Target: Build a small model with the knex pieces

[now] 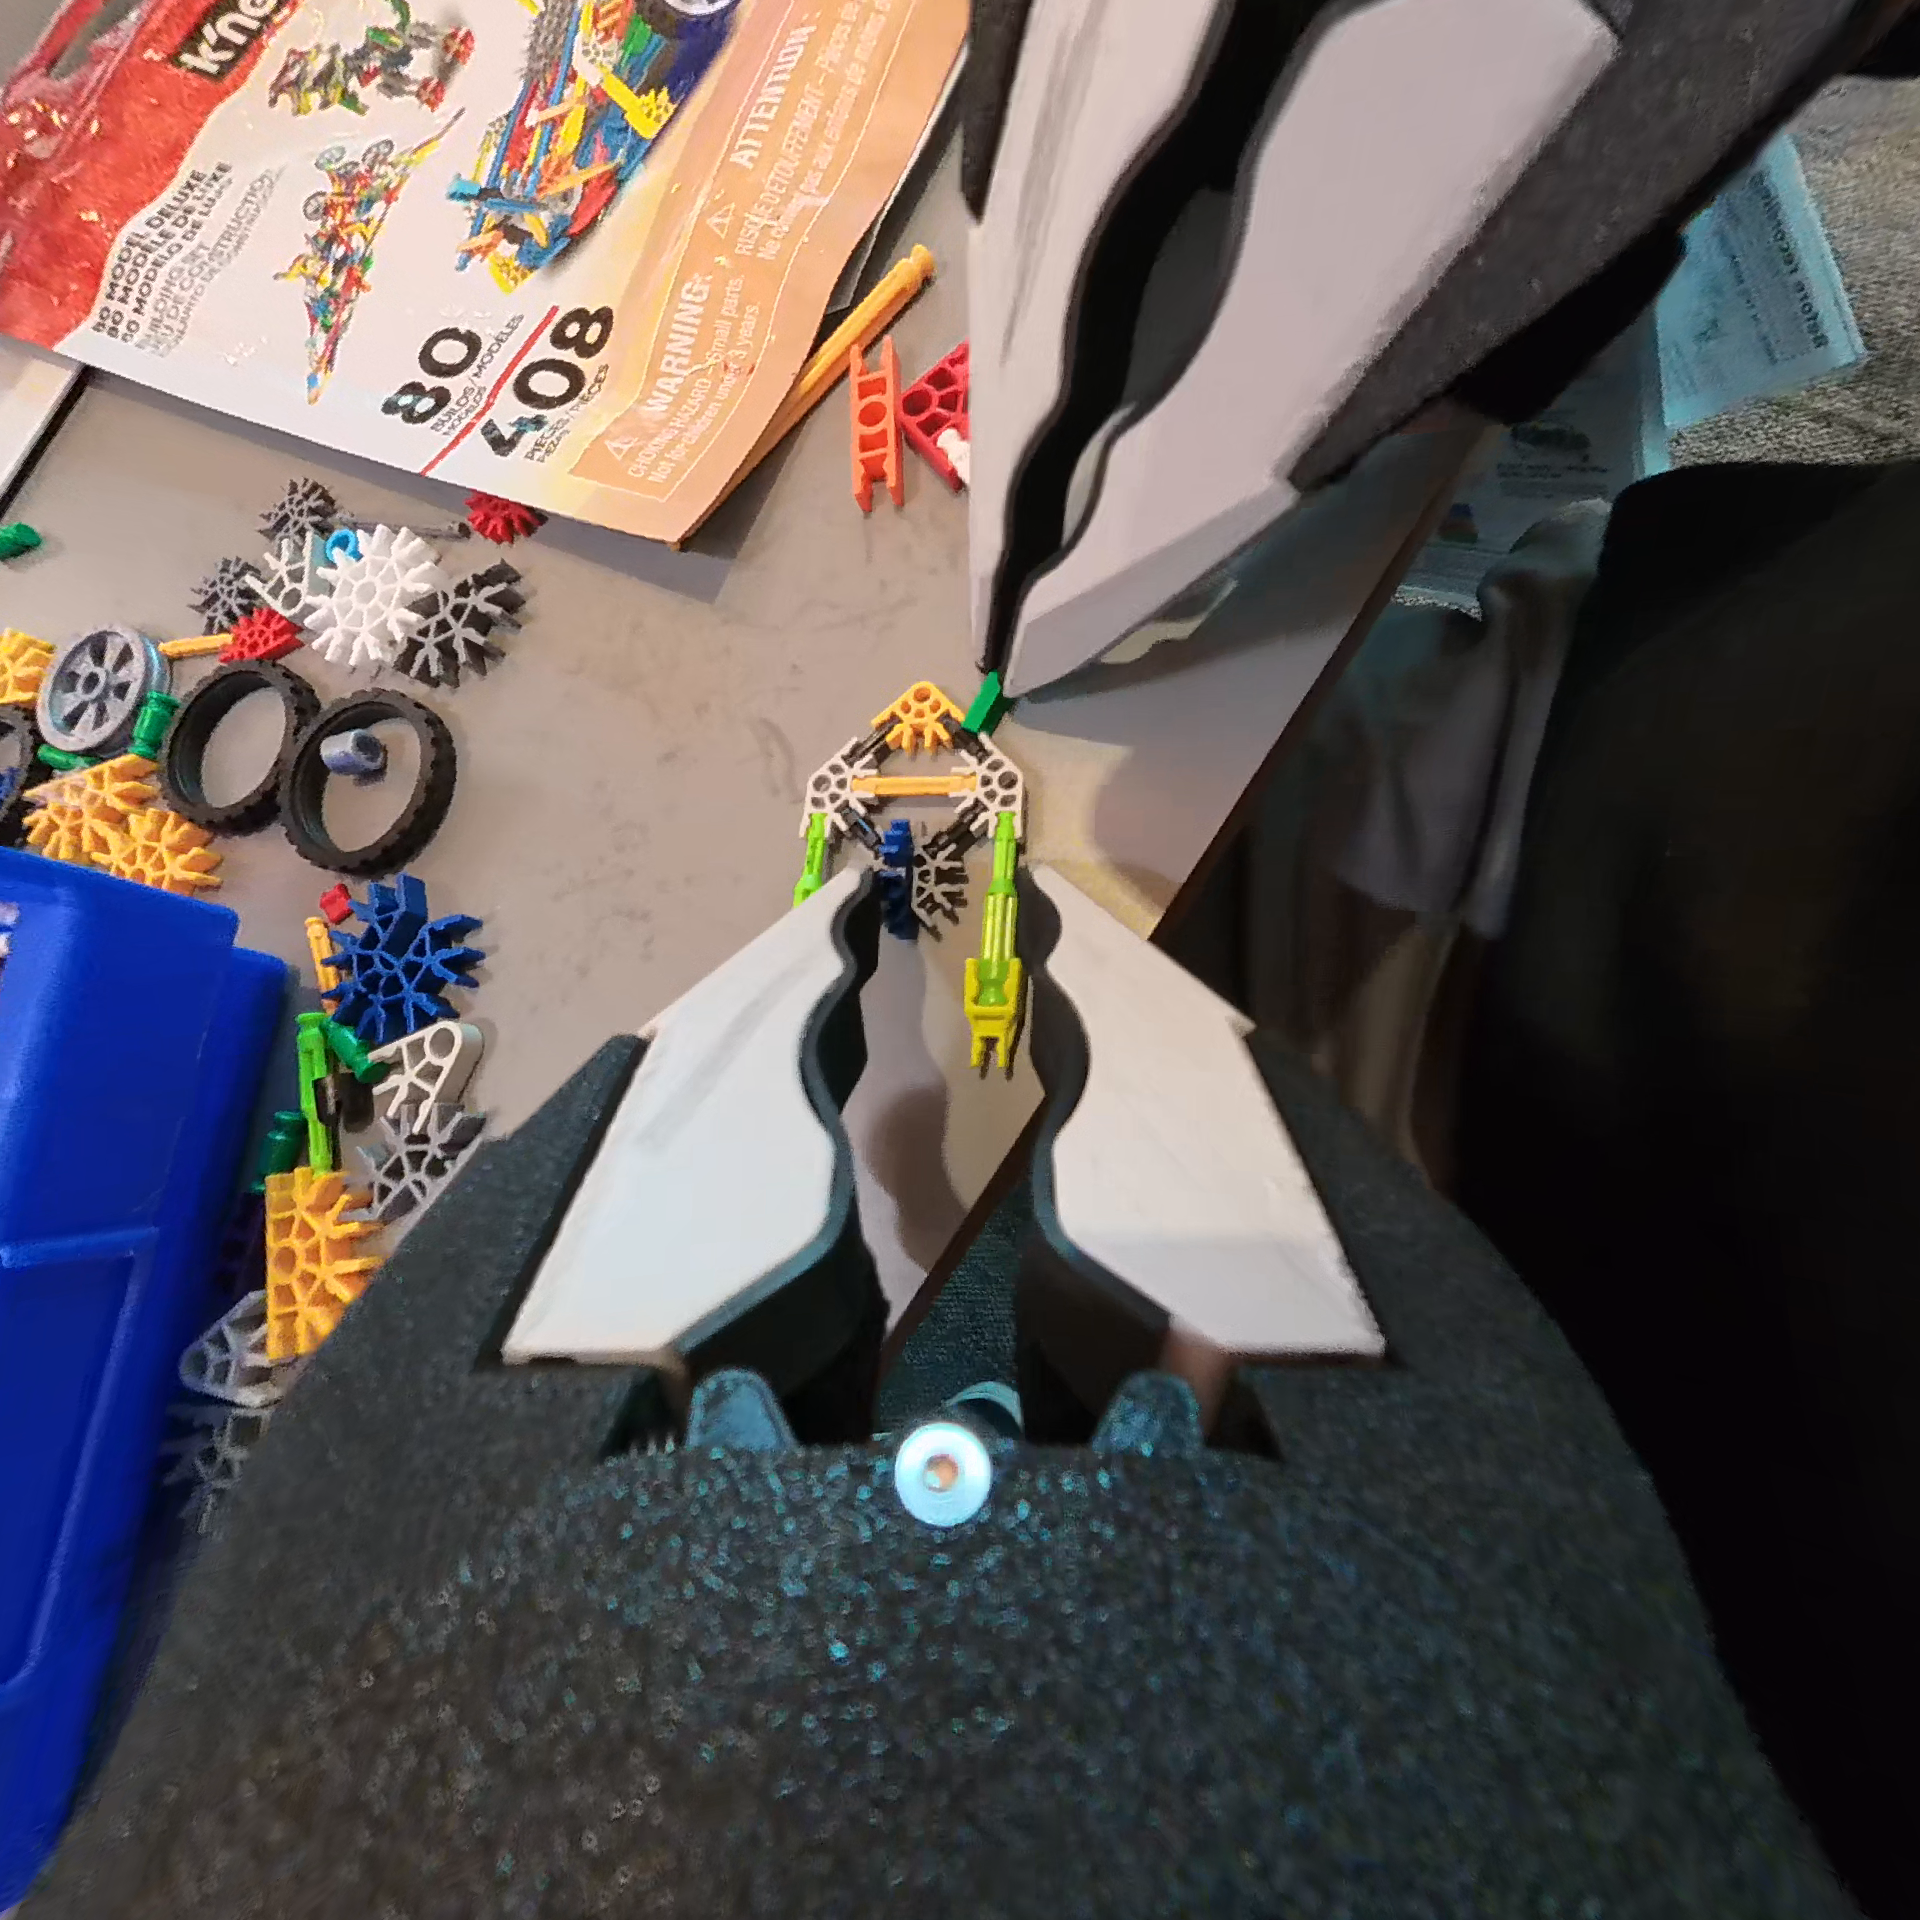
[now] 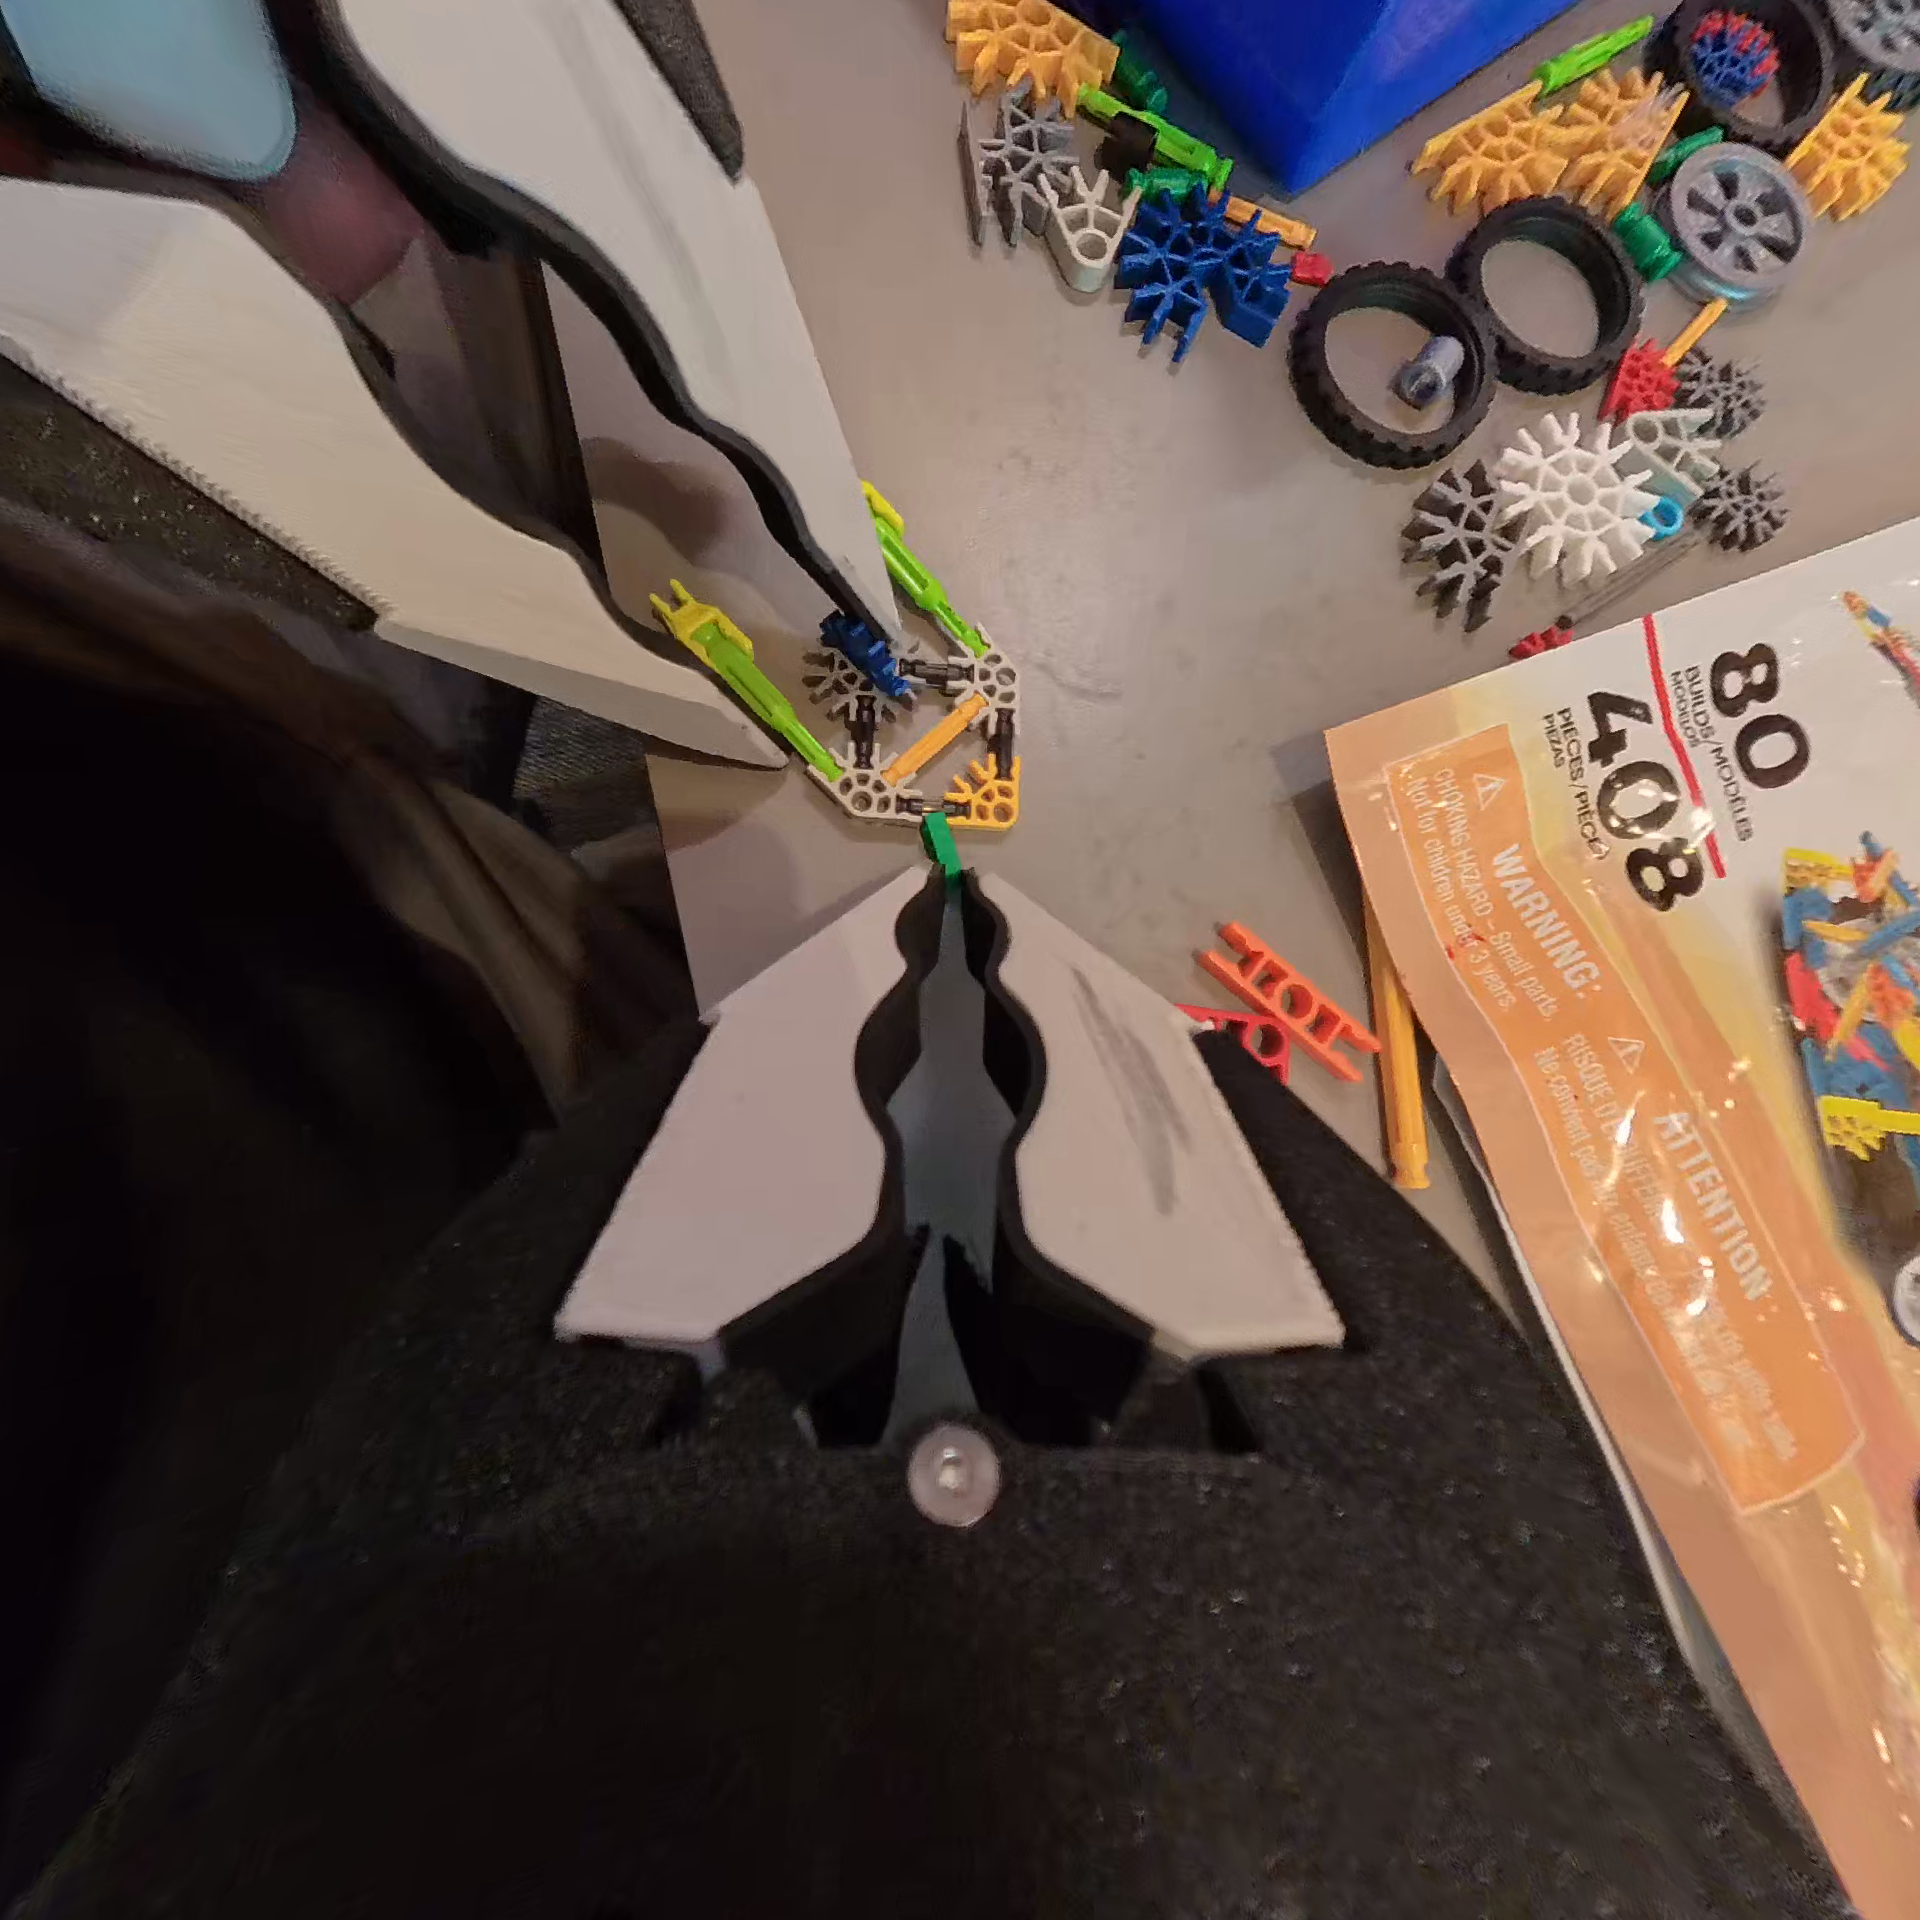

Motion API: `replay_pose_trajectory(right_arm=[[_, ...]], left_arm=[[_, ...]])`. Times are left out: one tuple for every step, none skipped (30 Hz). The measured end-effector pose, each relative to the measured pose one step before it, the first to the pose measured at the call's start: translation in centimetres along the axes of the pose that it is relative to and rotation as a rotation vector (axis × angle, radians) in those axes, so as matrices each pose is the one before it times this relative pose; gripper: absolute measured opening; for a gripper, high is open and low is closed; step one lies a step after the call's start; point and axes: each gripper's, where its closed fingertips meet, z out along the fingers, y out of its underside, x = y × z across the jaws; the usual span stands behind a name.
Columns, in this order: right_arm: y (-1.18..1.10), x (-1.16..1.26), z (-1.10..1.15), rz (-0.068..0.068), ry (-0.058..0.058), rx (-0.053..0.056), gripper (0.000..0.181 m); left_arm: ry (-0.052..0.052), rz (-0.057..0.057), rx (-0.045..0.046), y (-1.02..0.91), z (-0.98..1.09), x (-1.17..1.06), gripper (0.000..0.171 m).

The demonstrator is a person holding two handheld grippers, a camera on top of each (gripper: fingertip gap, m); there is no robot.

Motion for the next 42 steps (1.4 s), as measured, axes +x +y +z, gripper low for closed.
replay_pose_trajectory(right_arm=[[-0.038, -0.098, 0.012, -0.0157, 0.0166, -0.0024, 0.001], [-0.037, -0.055, 0.023, -0.0091, 0.0172, -0.0015, 0.001], [-0.020, -0.011, 0.025, -0.0056, 0.0130, -0.0008, 0.001], [-0.027, 0.033, 0.027, 0.0007, 0.0101, -0.0003, 0.001], [-0.034, 0.077, 0.043, 0.0009, 0.0121, 0.0012, 0.001], [-0.061, 0.018, 0.048, 0.0030, 0.0101, 0.0038, 0.001], [-0.059, -0.038, 0.035, 0.0040, 0.0079, 0.0049, 0.001], [-0.018, -0.026, 0.018, 0.0002, 0.0074, 0.0035, 0.001], [-0.012, 0.006, 0.008, -0.0008, 0.0063, 0.0035, 0.001], [-0.021, -0.041, 0.001, -0.0007, -0.0002, 0.0059, 0.001], [-0.017, -0.089, 0.005, 0.0017, -0.0100, 0.0072, 0.002], [-0.002, -0.112, -0.019, 0.0104, -0.0174, 0.0074, 0.002], [-0.033, -0.098, 0.000, 0.0096, -0.0178, 0.0108, 0.002], [-0.001, -0.020, 0.021, 0.0015, -0.0106, 0.0102, 0.002], [0.001, 0.029, 0.016, -0.0049, -0.0038, 0.0053, 0.002], [-0.017, 0.005, 0.002, -0.0166, -0.0005, 0.0008, 0.002], [-0.043, 0.004, 0.024, -0.0346, 0.0047, 0.0020, 0.001], [-0.011, 0.015, 0.024, -0.0179, 0.0003, 0.0019, 0.001], [-0.013, -0.021, 0.002, 0.0039, -0.0134, 0.0011, 0.001], [0.004, -0.016, 0.005, -0.0084, -0.0163, 0.0047, 0.001], [-0.020, -0.005, 0.021, -0.0037, -0.0172, 0.0077, 0.001], [-0.019, -0.010, 0.012, -0.0074, -0.0165, 0.0071, 0.001], [0.004, 0.001, 0.008, -0.0278, -0.0098, 0.0046, 0.001], [-0.020, -0.009, 0.019, -0.0107, -0.0135, -0.0001, 0.001], [-0.020, -0.014, 0.029, 0.0027, -0.0162, -0.0014, 0.001], [-0.030, 0.026, 0.026, 0.0018, -0.0122, -0.0010, 0.001], [-0.031, 0.001, 0.046, -0.0071, -0.0061, -0.0011, 0.001], [-0.040, -0.012, 0.040, -0.0081, -0.0026, -0.0034, 0.000], [-0.030, 0.000, 0.038, -0.0082, -0.0005, -0.0032, 0.000], [0.003, -0.006, 0.002, -0.0097, -0.0019, -0.0026, 0.001], [-0.006, -0.006, 0.003, -0.0091, -0.0031, -0.0005, 0.000], [0.009, -0.005, -0.001, -0.0027, -0.0057, 0.0009, 0.000], [-0.008, -0.009, 0.001, -0.0010, -0.0069, 0.0019, 0.000], [0.006, -0.006, 0.000, -0.0072, -0.0050, 0.0019, 0.000], [0.000, -0.010, 0.007, -0.0065, -0.0041, 0.0013, 0.001], [-0.013, -0.005, 0.007, -0.0082, -0.0027, -0.0001, 0.000], [0.000, -0.005, 0.007, -0.0104, -0.0021, -0.0009, 0.001], [-0.007, -0.002, 0.000, -0.0048, -0.0028, -0.0011, 0.000], [0.000, -0.003, 0.007, -0.0054, -0.0019, -0.0019, 0.000], [0.001, -0.005, -0.004, -0.0045, -0.0029, -0.0017, 0.000], [-0.007, -0.002, 0.007, -0.0051, -0.0031, 0.0001, 0.000], [-0.004, -0.003, 0.005, -0.0035, -0.0041, 0.0010, 0.001]], left_arm=[[0.0027, -0.0096, 0.00099, -0.002, 0.005, 0.033, 0.024], [0.0007, -0.0088, -0.00072, 0.015, 0.000, -0.005, 0.024], [-0.0016, -0.0054, -0.00107, 0.029, -0.021, -0.031, 0.024], [-0.0012, -0.0032, 0.00083, 0.003, -0.004, -0.009, 0.024], [-0.0019, 0.0002, 0.00202, -0.007, 0.001, -0.006, 0.024], [-0.0039, -0.0024, 0.00110, 0.004, 0.011, -0.063, 0.024], [-0.0021, -0.0022, 0.00080, 0.032, -0.009, -0.059, 0.024], [0.0033, -0.0032, 0.00215, 0.022, -0.025, -0.013, 0.024], [0.0057, -0.0065, 0.00481, -0.004, -0.011, 0.015, 0.024], [0.0033, -0.0059, 0.00377, 0.004, -0.012, -0.025, 0.024], [0.0002, 0.0037, 0.00131, 0.025, -0.002, -0.035, 0.024], [0.0000, 0.0053, 0.00131, -0.003, 0.003, -0.019, 0.024], [-0.0012, 0.0044, 0.00139, -0.006, 0.024, -0.043, 0.024], [-0.0005, 0.0070, 0.00093, -0.003, 0.022, -0.043, 0.024], [0.0025, 0.0085, 0.00192, -0.016, 0.009, 0.003, 0.024], [0.0043, 0.0071, 0.00083, -0.007, 0.004, 0.002, 0.024], [0.0043, 0.0014, 0.00013, 0.003, 0.005, -0.026, 0.024], [0.0049, 0.0034, 0.00198, 0.002, 0.004, -0.018, 0.024], [0.0058, 0.0057, 0.00279, 0.004, 0.009, -0.015, 0.024], [0.0050, 0.0079, 0.00218, 0.000, -0.011, 0.001, 0.023], [0.0046, 0.0031, 0.00188, -0.016, 0.019, -0.009, 0.024], [0.0053, 0.0050, 0.00199, 0.006, 0.011, -0.012, 0.024], [0.0083, 0.0036, 0.00114, 0.006, -0.001, 0.000, 0.024], [0.0095, -0.0006, 0.00103, -0.017, 0.012, -0.013, 0.024], [0.0068, 0.0020, 0.00116, -0.016, 0.021, -0.013, 0.024], [0.0048, 0.0052, -0.00057, -0.006, 0.020, -0.004, 0.023], [0.0023, 0.0062, -0.00006, -0.035, 0.033, -0.003, 0.023], [-0.0040, -0.0002, 0.00007, -0.008, 0.036, -0.101, 0.023], [-0.0011, 0.0004, 0.00062, 0.008, 0.006, -0.080, 0.023], [0.0038, 0.0004, 0.00045, 0.009, -0.009, -0.009, 0.023], [0.0038, -0.0013, 0.00032, -0.001, 0.004, -0.005, 0.023], [0.0034, -0.0018, 0.00091, -0.004, 0.006, -0.016, 0.023], [0.0033, 0.0022, 0.00146, -0.003, 0.007, -0.017, 0.023], [0.0044, 0.0051, 0.00091, 0.010, -0.004, -0.017, 0.023], [0.0058, -0.0011, 0.00047, -0.002, 0.002, -0.024, 0.023], [0.0063, -0.0017, 0.00094, -0.010, 0.009, -0.027, 0.023], [0.0060, 0.0039, 0.00153, 0.004, 0.006, -0.021, 0.023], [0.0041, 0.0073, 0.00042, -0.002, 0.005, -0.016, 0.023], [0.0039, 0.0051, -0.00003, -0.001, 0.009, -0.009, 0.023], [0.0055, -0.0011, -0.00018, -0.006, 0.002, -0.004, 0.023], [0.0044, -0.0017, -0.00016, 0.000, 0.013, -0.026, 0.023], [0.0018, -0.0011, 0.00117, -0.016, 0.009, -0.026, 0.023]])
